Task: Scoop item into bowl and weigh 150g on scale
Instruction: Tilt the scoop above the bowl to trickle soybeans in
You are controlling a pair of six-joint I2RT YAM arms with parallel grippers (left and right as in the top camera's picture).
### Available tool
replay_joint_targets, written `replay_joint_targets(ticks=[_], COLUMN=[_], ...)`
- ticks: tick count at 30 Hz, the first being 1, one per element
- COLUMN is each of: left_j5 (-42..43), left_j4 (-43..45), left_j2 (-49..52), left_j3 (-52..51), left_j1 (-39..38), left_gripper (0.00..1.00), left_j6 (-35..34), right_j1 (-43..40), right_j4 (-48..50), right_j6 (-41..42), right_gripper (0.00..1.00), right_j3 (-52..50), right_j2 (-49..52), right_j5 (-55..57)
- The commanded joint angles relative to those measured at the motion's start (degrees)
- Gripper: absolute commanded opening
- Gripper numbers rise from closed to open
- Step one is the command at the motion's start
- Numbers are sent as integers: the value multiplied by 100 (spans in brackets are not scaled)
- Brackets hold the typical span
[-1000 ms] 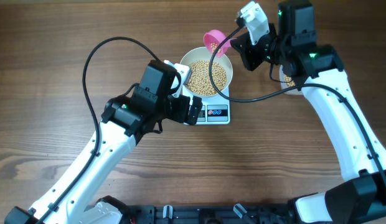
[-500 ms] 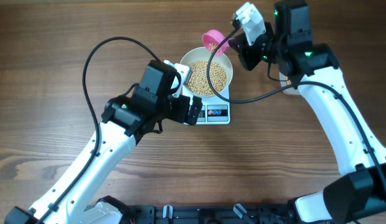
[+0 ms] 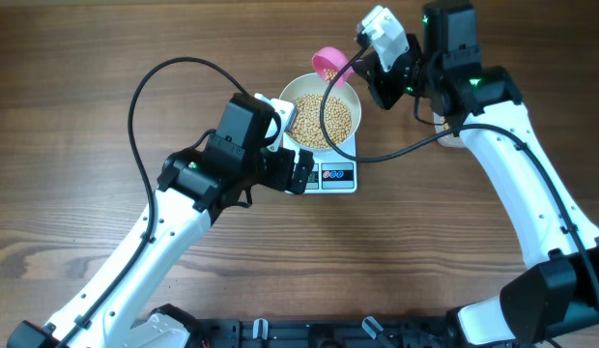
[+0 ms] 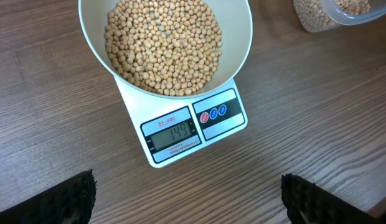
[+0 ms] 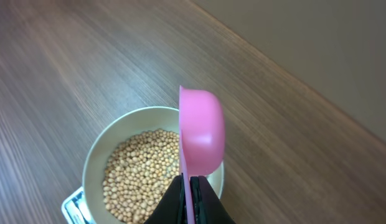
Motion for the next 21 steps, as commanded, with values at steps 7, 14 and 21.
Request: replay_joint_targets(ticks=[7,14,21], left_j5=[-35,-35,-35], left_j4=[13,13,13], left_j2=[-20,-20,-20], left_j3=[85,85,85], left_j1=[42,42,42], left_gripper=[100,100,100], left_j6=[-31,-31,-31], right_j1=[28,28,28], right_j4=[267,282,286], right_j6=[1154,1154,1154], right_gripper=[4,4,4], right_j3=[46,46,46], right_j2=[52,52,52], right_j5=[-157,-157,-155])
